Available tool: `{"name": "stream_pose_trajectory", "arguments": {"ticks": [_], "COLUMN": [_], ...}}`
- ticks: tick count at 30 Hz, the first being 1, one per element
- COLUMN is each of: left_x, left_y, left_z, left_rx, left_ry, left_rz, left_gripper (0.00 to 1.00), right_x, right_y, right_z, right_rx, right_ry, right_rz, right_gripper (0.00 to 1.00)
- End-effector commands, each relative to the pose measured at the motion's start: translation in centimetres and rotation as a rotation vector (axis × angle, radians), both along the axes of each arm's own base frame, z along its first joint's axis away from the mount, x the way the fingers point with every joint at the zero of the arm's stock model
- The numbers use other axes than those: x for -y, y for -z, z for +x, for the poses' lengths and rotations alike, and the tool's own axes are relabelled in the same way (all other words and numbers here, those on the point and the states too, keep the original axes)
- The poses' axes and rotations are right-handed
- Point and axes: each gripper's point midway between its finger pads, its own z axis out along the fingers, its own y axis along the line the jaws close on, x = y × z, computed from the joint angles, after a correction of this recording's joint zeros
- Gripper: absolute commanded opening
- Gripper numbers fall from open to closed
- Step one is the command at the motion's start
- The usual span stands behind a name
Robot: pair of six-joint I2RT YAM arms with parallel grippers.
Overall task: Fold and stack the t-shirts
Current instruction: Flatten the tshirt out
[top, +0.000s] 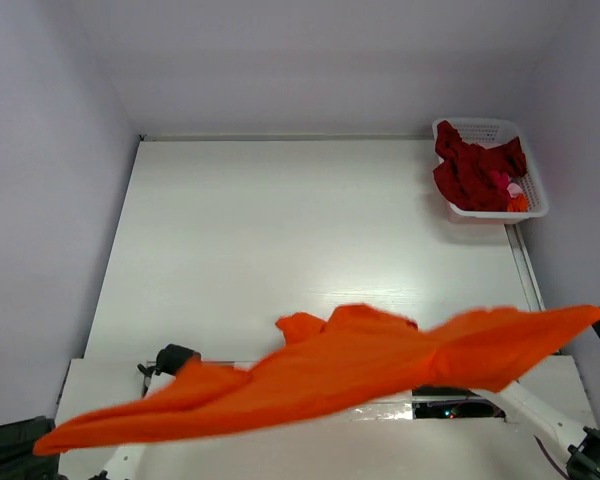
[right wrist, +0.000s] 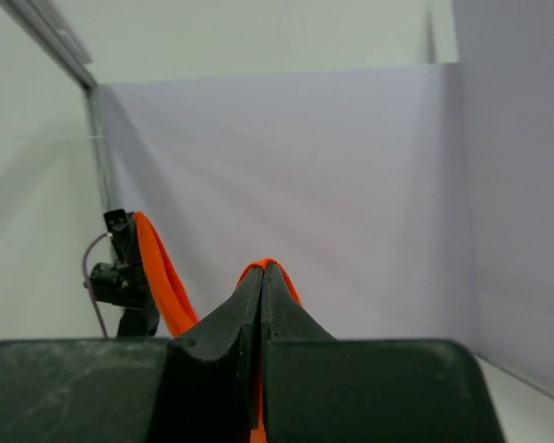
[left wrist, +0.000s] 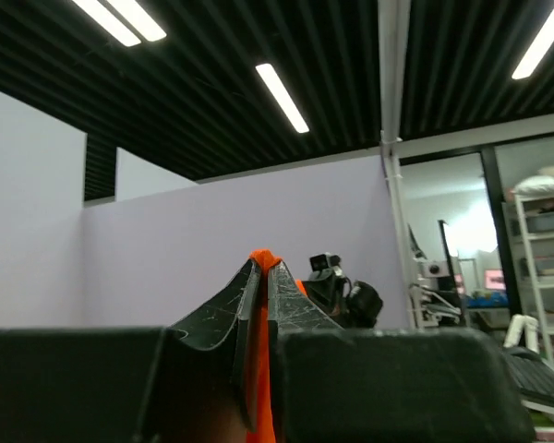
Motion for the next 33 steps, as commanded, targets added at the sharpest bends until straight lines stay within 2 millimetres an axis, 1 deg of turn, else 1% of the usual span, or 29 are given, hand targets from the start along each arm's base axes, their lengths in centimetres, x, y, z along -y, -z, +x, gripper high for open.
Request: {"name": "stream_pose_trajectory", "arguments": {"ticks": [1, 4, 5, 6, 7, 8, 10, 11, 12, 13, 14, 16, 17, 18, 19, 20, 21, 22, 23, 24, 25, 26, 27, 28, 29, 30, 31, 32, 33], "left_x": [1.4, 1.7, 1.8, 2.1, 2.3, 2.5, 2.9, 2.9, 3.0, 3.0, 2.9, 2.8, 2.7, 2.8, 2.7, 2.8, 2.5, 2.4, 2.1, 2.0, 1.9, 1.6, 0.9, 1.0, 1.2, 1.5, 1.3, 1.1, 0.8], "left_y": [-0.1, -0.2, -0.4, 0.0, 0.3, 0.8, 2.0, 2.9, 3.7, 4.6, 6.0, 8.1, 10.1, 11.2, 12.6, 14.8, 16.1, 17.5, 20.4, 21.7, 23.3, 25.8, 25.8, 28.4, 30.5, 31.7, 32.4, 34.4, 35.4], "left_z": [0.9, 3.3, 4.9, 6.2, 7.5, 10.0, 13.2, 16.2, 18.0, 19.8, 23.3, 26.9, 30.4, 32.2, 34.1, 37.4, 39.1, 40.5, 43.3, 44.7, 46.0, 48.6, 48.5, 50.8, 52.7, 53.6, 54.7, 56.2, 56.8], "left_rx": [-0.037, -0.095, -0.132, -0.175, -0.201, -0.248, -0.33, -0.399, -0.433, -0.475, -0.563, -0.641, -0.731, -0.773, -0.82, -0.905, -0.954, -0.995, -1.083, -1.125, -1.179, -1.262, -1.281, -1.358, -1.409, -1.429, -1.446, -1.494, -1.524], "left_ry": [0.084, 0.041, 0.02, 0.005, -0.013, -0.055, -0.107, -0.152, -0.199, -0.232, -0.293, -0.375, -0.435, -0.468, -0.515, -0.567, -0.613, -0.648, -0.71, -0.739, -0.775, -0.83, -0.854, -0.879, -0.906, -0.907, -0.918, -0.935, -0.947], "left_rz": [0.049, 0.052, 0.046, 0.054, 0.056, 0.056, 0.069, 0.059, 0.069, 0.071, 0.061, 0.078, 0.075, 0.09, 0.11, 0.132, 0.132, 0.142, 0.164, 0.175, 0.192, 0.214, 0.213, 0.243, 0.272, 0.286, 0.288, 0.314, 0.324], "left_gripper": [0.0, 0.0, 0.0, 0.0, 0.0, 0.0, 0.0, 0.0, 0.0, 0.0, 0.0, 0.0, 0.0, 0.0, 0.0, 0.0, 0.0, 0.0, 0.0, 0.0, 0.0, 0.0, 0.0, 0.0, 0.0, 0.0, 0.0, 0.0, 0.0], "right_x": [-2.4, -3.2, -3.6, -4.4, -4.9, -5.4, -6.6, -7.1, -7.2, -8.0, -8.3, -8.7, -9.6, -9.5, -10.1, -10.5, -11.3, -11.9, -12.3, -13.1, -13.6, -14.1, -15.3, -16.1, -15.8, -16.4, -17.6, -18.5, -18.8], "right_y": [0.6, 0.7, 0.9, 1.1, 1.4, 2.0, 3.0, 3.6, 4.4, 5.4, 6.3, 8.3, 9.4, 10.1, 11.4, 12.1, 13.7, 15.2, 15.8, 17.7, 18.9, 19.5, 22.4, 23.6, 25.2, 24.9, 27.8, 28.8, 28.2], "right_z": [0.8, 2.5, 3.3, 5.0, 6.2, 7.4, 10.6, 11.8, 13.6, 15.6, 17.0, 20.1, 21.7, 23.1, 24.3, 25.3, 27.1, 28.1, 29.1, 31.0, 32.2, 33.2, 35.7, 36.7, 38.2, 39.2, 41.0, 41.4, 42.3], "right_rx": [-0.037, -0.063, -0.08, -0.118, -0.141, -0.168, -0.232, -0.247, -0.288, -0.33, -0.357, -0.43, -0.457, -0.493, -0.523, -0.543, -0.584, -0.611, -0.63, -0.676, -0.707, -0.745, -0.812, -0.856, -0.911, -0.932, -0.993, -1.024, -1.031], "right_ry": [-0.092, -0.064, -0.052, -0.027, -0.006, 0.024, 0.084, 0.116, 0.17, 0.208, 0.246, 0.335, 0.352, 0.406, 0.423, 0.437, 0.469, 0.48, 0.493, 0.531, 0.55, 0.566, 0.6, 0.597, 0.629, 0.619, 0.609, 0.585, 0.575], "right_rz": [-0.055, -0.06, -0.07, -0.082, -0.093, -0.116, -0.141, -0.161, -0.167, -0.193, -0.216, -0.241, -0.272, -0.273, -0.294, -0.305, -0.335, -0.36, -0.355, -0.387, -0.407, -0.411, -0.472, -0.492, -0.518, -0.515, -0.572, -0.59, -0.578], "right_gripper": [0.0, 0.0, 0.0, 0.0, 0.0, 0.0, 0.0, 0.0, 0.0, 0.0, 0.0, 0.0, 0.0, 0.0, 0.0, 0.0, 0.0, 0.0, 0.0, 0.0, 0.0, 0.0, 0.0, 0.0, 0.0, 0.0, 0.0, 0.0, 0.0]}}
